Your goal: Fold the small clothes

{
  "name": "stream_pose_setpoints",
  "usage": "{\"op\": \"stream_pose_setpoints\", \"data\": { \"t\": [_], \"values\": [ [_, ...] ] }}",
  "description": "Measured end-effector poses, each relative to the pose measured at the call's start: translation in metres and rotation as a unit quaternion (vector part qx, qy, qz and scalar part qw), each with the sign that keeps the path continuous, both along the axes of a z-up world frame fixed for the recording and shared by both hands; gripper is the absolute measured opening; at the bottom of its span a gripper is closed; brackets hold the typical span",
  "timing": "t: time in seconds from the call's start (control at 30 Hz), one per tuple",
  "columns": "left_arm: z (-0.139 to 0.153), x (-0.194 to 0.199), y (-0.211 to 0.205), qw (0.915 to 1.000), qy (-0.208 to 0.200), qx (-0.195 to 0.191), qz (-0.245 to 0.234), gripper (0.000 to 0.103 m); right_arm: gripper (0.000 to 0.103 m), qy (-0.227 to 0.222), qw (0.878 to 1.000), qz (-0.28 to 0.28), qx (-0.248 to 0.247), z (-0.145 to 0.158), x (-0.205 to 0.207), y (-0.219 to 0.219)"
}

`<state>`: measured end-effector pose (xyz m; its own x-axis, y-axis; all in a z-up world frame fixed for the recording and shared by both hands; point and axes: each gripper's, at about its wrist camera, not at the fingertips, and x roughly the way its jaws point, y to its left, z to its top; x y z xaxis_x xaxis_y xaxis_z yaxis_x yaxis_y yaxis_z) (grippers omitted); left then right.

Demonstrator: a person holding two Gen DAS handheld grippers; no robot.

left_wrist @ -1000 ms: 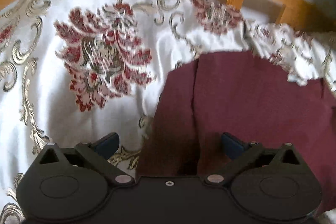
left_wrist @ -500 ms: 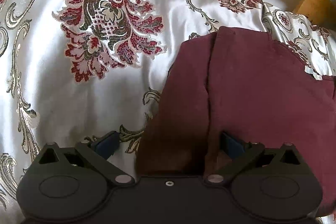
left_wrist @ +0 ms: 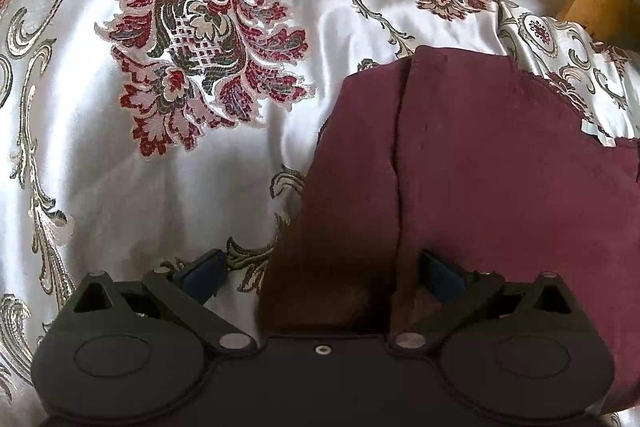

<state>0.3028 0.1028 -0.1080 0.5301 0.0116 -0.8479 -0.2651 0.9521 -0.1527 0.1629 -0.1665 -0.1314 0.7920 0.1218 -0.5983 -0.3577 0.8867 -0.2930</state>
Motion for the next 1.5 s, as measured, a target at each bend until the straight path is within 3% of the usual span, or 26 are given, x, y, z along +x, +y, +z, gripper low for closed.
{"op": "stream_pose_setpoints", "data": {
  "t": [0.2, 0.33, 0.47, 0.77, 0.9, 1.0, 1.17, 1.27, 1.4, 1.5],
  "values": [
    [0.001, 0.000, 0.000, 1.0000, -0.003, -0.001, -0.007, 0.100, 0.103, 0.001, 1.000, 0.001, -0.001, -0.001, 0.000, 0.000],
    [0.010, -0.007, -0.003, 0.9990, -0.022, -0.018, -0.034, 0.073, 0.103, 0.003, 1.000, 0.002, -0.004, -0.002, 0.000, 0.001],
    [0.019, -0.016, -0.010, 0.9970, -0.044, -0.004, -0.063, 0.049, 0.103, 0.005, 1.000, 0.004, -0.006, -0.002, 0.000, 0.001],
    [0.024, -0.021, -0.013, 0.9957, -0.066, -0.004, -0.065, 0.026, 0.103, 0.016, 1.000, 0.004, -0.008, -0.002, 0.001, 0.002],
    [0.035, -0.026, -0.019, 0.9922, -0.102, 0.000, -0.073, 0.012, 0.103, 0.047, 0.999, -0.004, 0.017, 0.002, 0.004, -0.004],
    [0.047, -0.030, -0.022, 0.9870, -0.139, -0.012, -0.080, 0.009, 0.103, 0.069, 0.997, -0.016, 0.032, 0.014, 0.005, -0.014],
    [0.063, -0.037, -0.031, 0.9762, -0.189, -0.029, -0.101, 0.008, 0.103, 0.063, 0.993, -0.075, 0.059, 0.042, -0.005, -0.044],
    [0.076, -0.043, -0.041, 0.9677, -0.215, -0.047, -0.124, 0.007, 0.103, 0.061, 0.984, -0.124, 0.110, 0.063, -0.018, -0.072],
    [0.099, -0.048, -0.084, 0.9497, -0.250, -0.034, -0.185, 0.007, 0.103, 0.012, 0.974, -0.155, 0.165, 0.094, -0.037, -0.109],
    [0.105, -0.045, -0.126, 0.9400, -0.251, -0.017, -0.230, 0.007, 0.103, -0.015, 0.963, -0.197, 0.181, 0.106, -0.036, -0.136]
  ]
}}
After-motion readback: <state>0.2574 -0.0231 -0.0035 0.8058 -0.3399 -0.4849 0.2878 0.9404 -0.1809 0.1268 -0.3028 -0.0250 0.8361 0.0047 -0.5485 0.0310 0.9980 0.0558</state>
